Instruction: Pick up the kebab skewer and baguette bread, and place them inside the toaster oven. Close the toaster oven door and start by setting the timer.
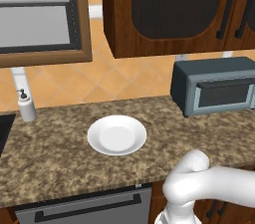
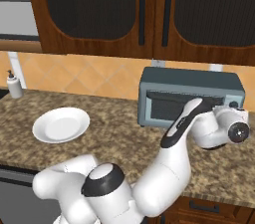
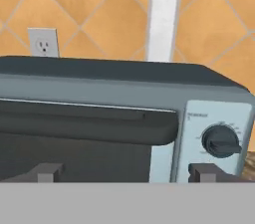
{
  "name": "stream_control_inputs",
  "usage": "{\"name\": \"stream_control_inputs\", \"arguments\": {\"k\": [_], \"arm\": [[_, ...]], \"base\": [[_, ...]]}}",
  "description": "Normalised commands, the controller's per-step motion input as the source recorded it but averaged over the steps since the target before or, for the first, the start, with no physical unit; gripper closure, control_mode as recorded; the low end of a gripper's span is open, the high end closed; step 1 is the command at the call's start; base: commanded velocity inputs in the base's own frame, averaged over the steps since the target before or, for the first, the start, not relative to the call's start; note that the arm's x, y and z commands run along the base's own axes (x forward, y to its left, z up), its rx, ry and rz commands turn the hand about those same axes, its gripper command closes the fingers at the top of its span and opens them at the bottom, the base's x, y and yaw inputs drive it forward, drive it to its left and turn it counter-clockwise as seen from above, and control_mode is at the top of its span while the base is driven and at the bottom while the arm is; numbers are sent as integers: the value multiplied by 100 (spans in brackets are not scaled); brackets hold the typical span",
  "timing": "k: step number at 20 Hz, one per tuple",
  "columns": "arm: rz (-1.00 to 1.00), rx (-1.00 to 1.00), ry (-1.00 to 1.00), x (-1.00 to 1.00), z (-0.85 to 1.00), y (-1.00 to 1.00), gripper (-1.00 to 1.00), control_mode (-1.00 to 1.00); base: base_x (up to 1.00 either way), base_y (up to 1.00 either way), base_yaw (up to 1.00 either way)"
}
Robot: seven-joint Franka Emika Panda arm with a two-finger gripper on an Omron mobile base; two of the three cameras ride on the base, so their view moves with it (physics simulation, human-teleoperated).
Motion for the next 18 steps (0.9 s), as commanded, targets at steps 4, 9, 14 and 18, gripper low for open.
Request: {"name": "stream_control_inputs", "arguments": {"k": [4, 9, 14, 18], "arm": [[1, 5, 0, -52, -28, -61, -100, -100], [3, 7, -12, 8, -25, -34, -100, -100], [1, 12, -19, 37, 0, -29, -100, -100], [0, 7, -8, 26, 1, -8, -100, -100]], "base": [[0, 0, 0], [0, 0, 0], [0, 0, 0], [0, 0, 0]]}}
